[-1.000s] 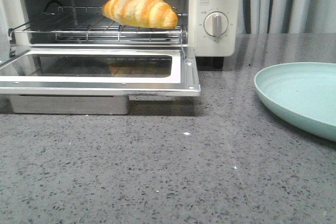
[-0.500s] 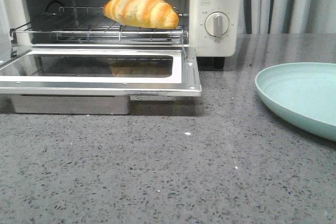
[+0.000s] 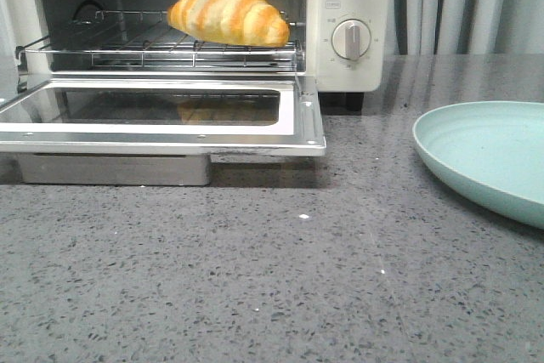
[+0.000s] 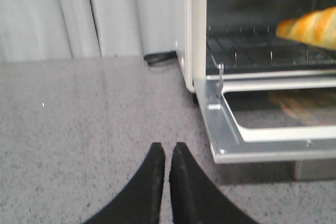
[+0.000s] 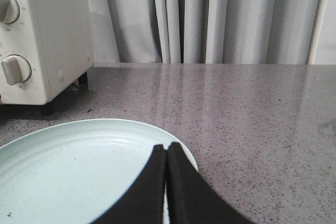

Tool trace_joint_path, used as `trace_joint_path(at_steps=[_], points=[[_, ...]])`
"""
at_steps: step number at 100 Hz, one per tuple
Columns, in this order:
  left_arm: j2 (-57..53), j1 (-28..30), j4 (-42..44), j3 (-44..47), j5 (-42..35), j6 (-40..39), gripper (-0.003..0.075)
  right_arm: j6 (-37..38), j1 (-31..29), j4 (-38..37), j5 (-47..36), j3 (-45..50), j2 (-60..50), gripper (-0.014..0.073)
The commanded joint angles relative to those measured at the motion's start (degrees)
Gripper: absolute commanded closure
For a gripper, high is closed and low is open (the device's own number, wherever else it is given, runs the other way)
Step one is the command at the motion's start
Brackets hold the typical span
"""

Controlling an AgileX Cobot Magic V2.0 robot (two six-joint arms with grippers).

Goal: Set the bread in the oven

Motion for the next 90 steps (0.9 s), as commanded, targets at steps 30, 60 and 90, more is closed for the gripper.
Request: trace_joint_path(at_steps=[30,60,90], points=[[-1.8,0.2,0.9,1.2,-9.9,-0.7,0.0740,0.1,-0.4,0.0,-4.9,0.5,-1.1,0.0638],[-1.8,0.2,0.9,1.2,-11.2,-0.7,0.0740,0.1,-0.4,0.0,-4.9,0.5,-1.1,0.0638],[-1.8,0.2,-2.4,1.2,-11.3,-0.8,0.0740,0.1,-0.4,0.0,-4.9,0.5,-1.1,0.0638]])
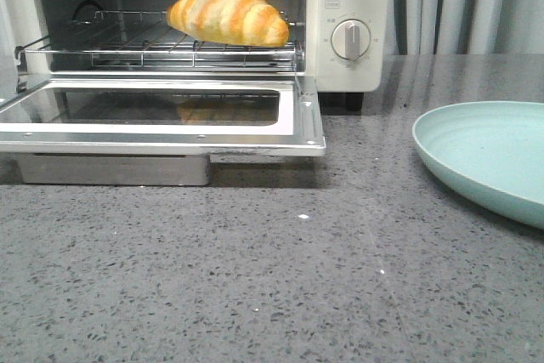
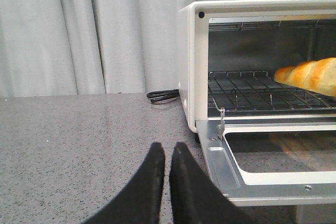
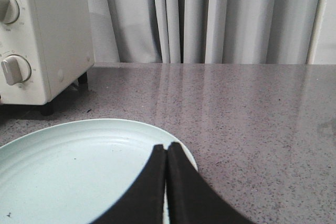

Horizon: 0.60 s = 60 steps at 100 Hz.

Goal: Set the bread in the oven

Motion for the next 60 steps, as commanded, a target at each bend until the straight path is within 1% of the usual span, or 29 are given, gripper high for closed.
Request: trace_joint_path(at_steps=[1,15,29,60], points=[[-1.8,0.2,-1.5,1.2,-4.8,-0.7,0.0740,0.1,-0.4,0.0,-4.9,0.5,-1.1,0.0638],[-1.8,0.2,-1.7,1.2,-4.8,-0.7,0.0740,0.1,-0.4,0.0,-4.9,0.5,-1.1,0.0638],[-1.8,0.2,-3.8,1.2,-4.8,-0.7,0.0740,0.1,-0.4,0.0,-4.9,0.5,-1.1,0.0638],[-1.8,0.2,-3.9,1.2,-4.2,-0.7,0.0740,0.1,-0.4,0.0,-4.9,0.5,-1.1,0.0638]])
